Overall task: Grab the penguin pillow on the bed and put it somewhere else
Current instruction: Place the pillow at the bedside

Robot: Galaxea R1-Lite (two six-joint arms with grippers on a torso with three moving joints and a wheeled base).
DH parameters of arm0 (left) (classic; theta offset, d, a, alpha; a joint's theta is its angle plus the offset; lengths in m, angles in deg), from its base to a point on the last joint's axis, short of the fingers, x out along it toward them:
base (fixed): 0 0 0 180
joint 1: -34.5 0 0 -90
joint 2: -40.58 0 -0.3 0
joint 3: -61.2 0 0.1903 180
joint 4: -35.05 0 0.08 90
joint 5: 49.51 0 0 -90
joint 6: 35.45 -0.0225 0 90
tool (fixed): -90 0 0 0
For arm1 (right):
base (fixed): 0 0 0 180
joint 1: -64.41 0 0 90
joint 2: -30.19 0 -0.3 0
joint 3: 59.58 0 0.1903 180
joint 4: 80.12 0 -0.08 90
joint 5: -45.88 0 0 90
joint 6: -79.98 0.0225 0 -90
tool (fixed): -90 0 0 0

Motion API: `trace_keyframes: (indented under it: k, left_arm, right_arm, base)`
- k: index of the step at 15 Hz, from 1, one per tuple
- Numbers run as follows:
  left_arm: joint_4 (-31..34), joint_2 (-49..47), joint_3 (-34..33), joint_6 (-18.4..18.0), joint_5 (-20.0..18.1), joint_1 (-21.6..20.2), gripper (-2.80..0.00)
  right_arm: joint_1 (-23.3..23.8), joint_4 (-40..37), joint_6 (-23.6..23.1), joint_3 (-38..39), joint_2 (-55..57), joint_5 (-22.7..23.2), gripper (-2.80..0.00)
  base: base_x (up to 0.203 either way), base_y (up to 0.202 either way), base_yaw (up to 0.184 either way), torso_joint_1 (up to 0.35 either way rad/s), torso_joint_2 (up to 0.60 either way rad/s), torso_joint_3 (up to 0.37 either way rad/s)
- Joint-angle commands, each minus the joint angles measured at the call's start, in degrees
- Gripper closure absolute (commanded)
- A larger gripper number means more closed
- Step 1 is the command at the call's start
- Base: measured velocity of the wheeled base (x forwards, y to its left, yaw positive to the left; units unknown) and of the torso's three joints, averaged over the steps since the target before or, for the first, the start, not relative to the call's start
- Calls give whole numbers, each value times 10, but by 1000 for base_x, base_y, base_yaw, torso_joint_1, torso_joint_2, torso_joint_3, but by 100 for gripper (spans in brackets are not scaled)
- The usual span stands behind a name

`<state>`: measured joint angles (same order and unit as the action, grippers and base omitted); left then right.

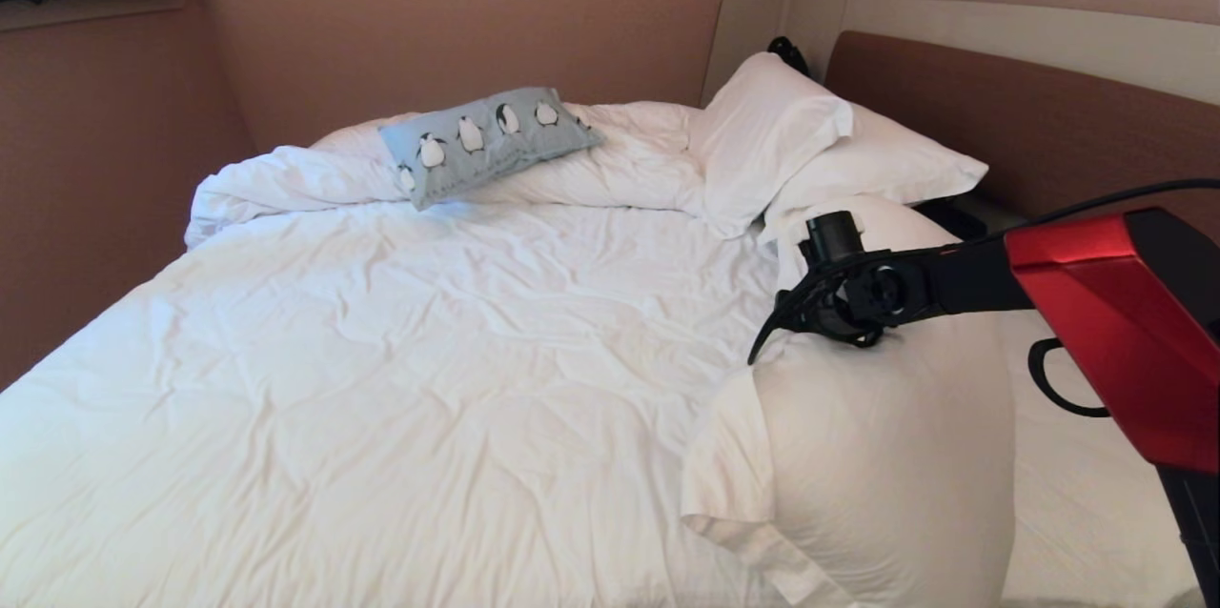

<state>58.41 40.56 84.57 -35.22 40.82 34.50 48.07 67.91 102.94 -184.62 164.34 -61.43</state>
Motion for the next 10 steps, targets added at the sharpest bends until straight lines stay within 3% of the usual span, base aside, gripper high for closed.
trace_keyframes:
  k: [1,10]
  left_arm:
    - [0,0,0,0,0,0,0]
    - [0,0,0,0,0,0,0]
  right_arm:
    - [-4,13,1,6,8,-28,-280]
    - [-29,43,6,90,-134,9,-280]
  base:
    - [0,0,0,0,0,0]
    - [0,0,0,0,0,0]
